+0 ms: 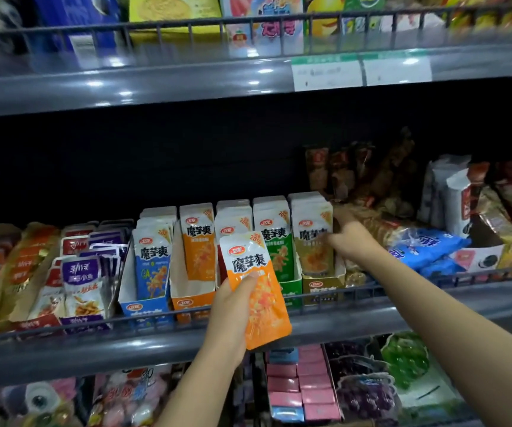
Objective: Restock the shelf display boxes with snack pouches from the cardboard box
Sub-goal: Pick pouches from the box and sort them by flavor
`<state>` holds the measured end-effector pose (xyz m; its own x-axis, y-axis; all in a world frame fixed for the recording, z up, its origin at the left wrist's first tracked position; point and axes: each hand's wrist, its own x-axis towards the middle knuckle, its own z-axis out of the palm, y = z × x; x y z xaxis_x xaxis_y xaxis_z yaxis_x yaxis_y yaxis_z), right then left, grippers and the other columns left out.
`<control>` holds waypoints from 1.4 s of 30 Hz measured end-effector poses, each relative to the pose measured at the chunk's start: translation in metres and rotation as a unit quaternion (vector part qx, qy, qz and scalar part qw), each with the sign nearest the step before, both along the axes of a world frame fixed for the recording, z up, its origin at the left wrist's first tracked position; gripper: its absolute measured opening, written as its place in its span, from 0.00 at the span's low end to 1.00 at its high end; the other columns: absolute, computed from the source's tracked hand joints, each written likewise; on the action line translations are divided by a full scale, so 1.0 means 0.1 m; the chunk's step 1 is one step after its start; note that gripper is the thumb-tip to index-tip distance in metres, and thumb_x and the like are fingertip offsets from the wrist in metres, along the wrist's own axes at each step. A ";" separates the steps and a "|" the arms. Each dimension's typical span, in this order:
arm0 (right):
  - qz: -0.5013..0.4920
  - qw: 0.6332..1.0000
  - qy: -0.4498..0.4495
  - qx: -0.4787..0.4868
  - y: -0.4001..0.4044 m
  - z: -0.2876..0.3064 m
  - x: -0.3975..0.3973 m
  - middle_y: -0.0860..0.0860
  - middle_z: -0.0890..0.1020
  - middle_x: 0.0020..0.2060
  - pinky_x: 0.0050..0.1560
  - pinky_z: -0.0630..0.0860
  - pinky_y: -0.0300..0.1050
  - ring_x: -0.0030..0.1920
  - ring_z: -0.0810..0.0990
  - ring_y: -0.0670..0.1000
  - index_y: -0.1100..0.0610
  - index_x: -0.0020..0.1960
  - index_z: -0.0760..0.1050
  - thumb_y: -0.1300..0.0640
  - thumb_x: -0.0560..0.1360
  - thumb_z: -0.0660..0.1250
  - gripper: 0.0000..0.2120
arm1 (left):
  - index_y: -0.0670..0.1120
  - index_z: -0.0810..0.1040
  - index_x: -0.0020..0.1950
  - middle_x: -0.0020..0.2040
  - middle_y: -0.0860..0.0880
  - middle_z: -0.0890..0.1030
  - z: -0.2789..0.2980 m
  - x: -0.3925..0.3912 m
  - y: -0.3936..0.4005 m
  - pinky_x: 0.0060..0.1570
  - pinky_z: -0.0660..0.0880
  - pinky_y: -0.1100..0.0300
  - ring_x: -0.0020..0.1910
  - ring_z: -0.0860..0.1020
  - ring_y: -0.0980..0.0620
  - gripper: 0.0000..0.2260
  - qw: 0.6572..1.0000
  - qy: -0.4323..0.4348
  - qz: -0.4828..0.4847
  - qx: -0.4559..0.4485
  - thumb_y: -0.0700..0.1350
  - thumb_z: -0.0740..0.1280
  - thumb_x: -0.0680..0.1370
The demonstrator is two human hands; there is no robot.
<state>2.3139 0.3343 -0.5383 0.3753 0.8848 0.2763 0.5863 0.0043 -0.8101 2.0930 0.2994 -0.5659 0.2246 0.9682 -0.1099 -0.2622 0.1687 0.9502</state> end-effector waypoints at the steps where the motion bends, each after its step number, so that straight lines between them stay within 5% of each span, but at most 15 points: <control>1: -0.017 0.998 -0.060 0.010 0.00 -0.01 0.03 0.57 0.76 0.60 0.54 0.69 0.40 0.60 0.74 0.59 0.59 0.66 0.69 0.64 0.74 0.68 0.22 | 0.51 0.78 0.50 0.47 0.47 0.84 -0.01 0.01 0.02 0.44 0.80 0.51 0.45 0.83 0.47 0.03 1.000 0.004 0.002 0.002 0.46 0.65 0.79; 5: -0.045 0.979 -0.192 0.047 0.01 0.01 0.10 0.56 0.76 0.58 0.43 0.70 0.42 0.50 0.76 0.57 0.54 0.65 0.68 0.64 0.72 0.70 0.24 | 0.50 0.78 0.53 0.48 0.46 0.84 -0.06 0.05 0.06 0.43 0.80 0.51 0.46 0.83 0.47 0.04 1.000 0.020 0.009 -0.001 0.47 0.66 0.79; 9: -0.027 0.975 -0.215 0.057 0.11 0.03 0.12 0.57 0.73 0.60 0.49 0.74 0.48 0.53 0.75 0.57 0.56 0.62 0.69 0.69 0.72 0.66 0.21 | 0.49 0.77 0.55 0.48 0.46 0.84 -0.07 0.12 0.07 0.41 0.80 0.52 0.45 0.83 0.47 0.07 1.000 0.027 0.008 -0.011 0.48 0.66 0.78; 13: -0.007 0.973 -0.219 0.077 0.11 -0.04 0.12 0.59 0.68 0.63 0.50 0.75 0.46 0.44 0.75 0.53 0.61 0.65 0.70 0.70 0.71 0.66 0.23 | 0.49 0.77 0.56 0.48 0.46 0.84 -0.08 0.15 0.07 0.40 0.80 0.53 0.45 0.83 0.47 0.08 0.999 0.033 0.012 -0.011 0.48 0.66 0.78; 19: -0.024 0.967 -0.240 0.083 -0.12 -0.07 -0.07 0.55 0.65 0.69 0.59 0.71 0.44 0.56 0.75 0.54 0.57 0.71 0.67 0.62 0.73 0.68 0.27 | 0.50 0.77 0.54 0.47 0.48 0.84 -0.07 0.06 0.07 0.38 0.80 0.54 0.44 0.84 0.49 0.05 0.998 0.059 0.023 0.032 0.46 0.67 0.78; 25: 0.103 0.949 -0.282 0.093 -0.38 -0.20 -0.54 0.51 0.75 0.62 0.65 0.67 0.44 0.63 0.72 0.51 0.56 0.68 0.71 0.56 0.77 0.65 0.20 | 0.48 0.76 0.57 0.51 0.51 0.82 0.10 -0.21 0.18 0.39 0.77 0.59 0.47 0.81 0.53 0.09 0.986 0.095 0.083 0.108 0.40 0.67 0.78; 31: 0.183 0.930 -0.312 0.069 -0.35 -0.46 -0.98 0.46 0.67 0.71 0.70 0.49 0.38 0.72 0.62 0.47 0.49 0.73 0.63 0.53 0.80 0.59 0.22 | 0.53 0.73 0.53 0.48 0.54 0.80 0.43 -0.52 0.55 0.37 0.74 0.61 0.44 0.79 0.57 0.03 0.969 0.088 0.162 0.162 0.46 0.61 0.81; 36: 0.140 0.911 -0.381 0.077 -0.24 -0.69 -1.24 0.47 0.77 0.63 0.67 0.64 0.51 0.63 0.73 0.52 0.49 0.69 0.70 0.46 0.77 0.54 0.22 | 0.51 0.76 0.50 0.45 0.51 0.81 0.55 -0.64 0.91 0.38 0.76 0.59 0.43 0.80 0.52 0.01 0.970 0.110 0.168 0.134 0.46 0.66 0.79; 42: 0.111 0.895 -0.422 0.093 -0.16 -0.85 -1.42 0.45 0.79 0.58 0.64 0.59 0.52 0.54 0.78 0.50 0.45 0.70 0.65 0.44 0.77 0.53 0.22 | 0.46 0.78 0.57 0.50 0.49 0.80 0.67 -0.74 1.23 0.37 0.73 0.61 0.42 0.78 0.53 0.11 0.945 0.259 0.129 0.152 0.47 0.69 0.76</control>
<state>2.1721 0.3181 -0.6231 -0.2157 0.8207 0.5291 0.9573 0.2845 -0.0512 2.0190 0.4222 -0.4987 -0.0308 0.9878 0.1524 0.2570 -0.1395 0.9563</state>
